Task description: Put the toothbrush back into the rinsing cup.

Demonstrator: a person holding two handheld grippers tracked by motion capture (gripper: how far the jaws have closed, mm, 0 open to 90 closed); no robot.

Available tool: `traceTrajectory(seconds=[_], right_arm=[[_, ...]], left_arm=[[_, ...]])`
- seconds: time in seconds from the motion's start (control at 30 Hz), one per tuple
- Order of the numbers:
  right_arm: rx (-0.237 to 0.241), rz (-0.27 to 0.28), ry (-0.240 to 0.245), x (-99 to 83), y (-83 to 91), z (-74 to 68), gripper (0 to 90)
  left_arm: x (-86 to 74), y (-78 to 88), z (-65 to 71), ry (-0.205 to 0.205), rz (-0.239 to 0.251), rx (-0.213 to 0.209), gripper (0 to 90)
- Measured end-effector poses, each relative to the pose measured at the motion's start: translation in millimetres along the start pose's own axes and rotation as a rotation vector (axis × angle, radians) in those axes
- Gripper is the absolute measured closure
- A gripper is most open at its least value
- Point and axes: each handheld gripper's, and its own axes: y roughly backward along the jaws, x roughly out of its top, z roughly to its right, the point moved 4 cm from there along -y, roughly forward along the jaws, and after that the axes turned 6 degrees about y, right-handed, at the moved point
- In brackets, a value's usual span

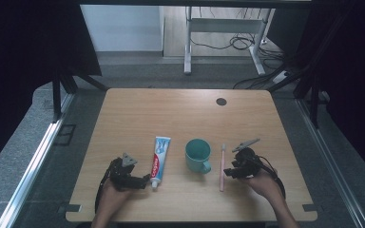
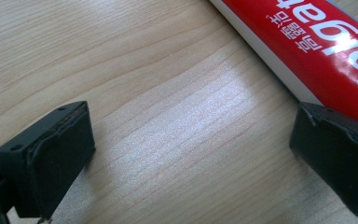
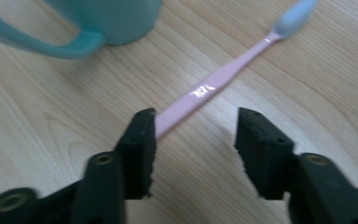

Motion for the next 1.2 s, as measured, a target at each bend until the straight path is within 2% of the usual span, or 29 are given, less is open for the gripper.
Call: traceTrajectory(seconds=[0.03, 0.07, 0.17, 0.23, 0.3, 0.37, 0.7, 0.93, 1.2], right_arm=[[0.013, 0.001, 0.018, 2.0, -0.5, -2.7, 58.9], [0.013, 0.001, 0.018, 2.0, -0.5, -2.7, 58.9], [0.031, 0.003, 0.037, 6.0, -2.5, -7.3, 72.1], [0.043, 0.001, 0.040, 6.8, -3.3, -8.3, 74.7], [0.067, -0.012, 0.049, 8.9, -7.1, -12.5, 83.2], [0.087, -0.020, 0.056, 10.4, -9.5, -15.9, 87.6], [0.147, -0.053, 0.073, 12.7, -26.2, -28.6, 89.2], [0.154, -0.057, 0.060, 7.1, -29.7, -26.3, 89.1], [0.121, -0.066, 0.041, -1.9, -21.9, -16.1, 89.1]], left_arm=[[0.0, 0.0, 0.0, 0.000, 0.000, 0.000, 0.0], [0.0, 0.0, 0.0, 0.000, 0.000, 0.000, 0.0], [0.0, 0.0, 0.0, 0.000, 0.000, 0.000, 0.0], [0.0, 0.0, 0.0, 0.000, 0.000, 0.000, 0.0], [0.0, 0.0, 0.0, 0.000, 0.000, 0.000, 0.0], [0.0, 0.0, 0.0, 0.000, 0.000, 0.000, 0.0], [-0.1, 0.1, -0.2, -0.003, -0.002, 0.001, 0.0], [-0.1, 0.1, -0.2, -0.003, -0.002, 0.001, 0.0], [-0.1, 0.1, -0.2, -0.003, -0.002, 0.001, 0.0]])
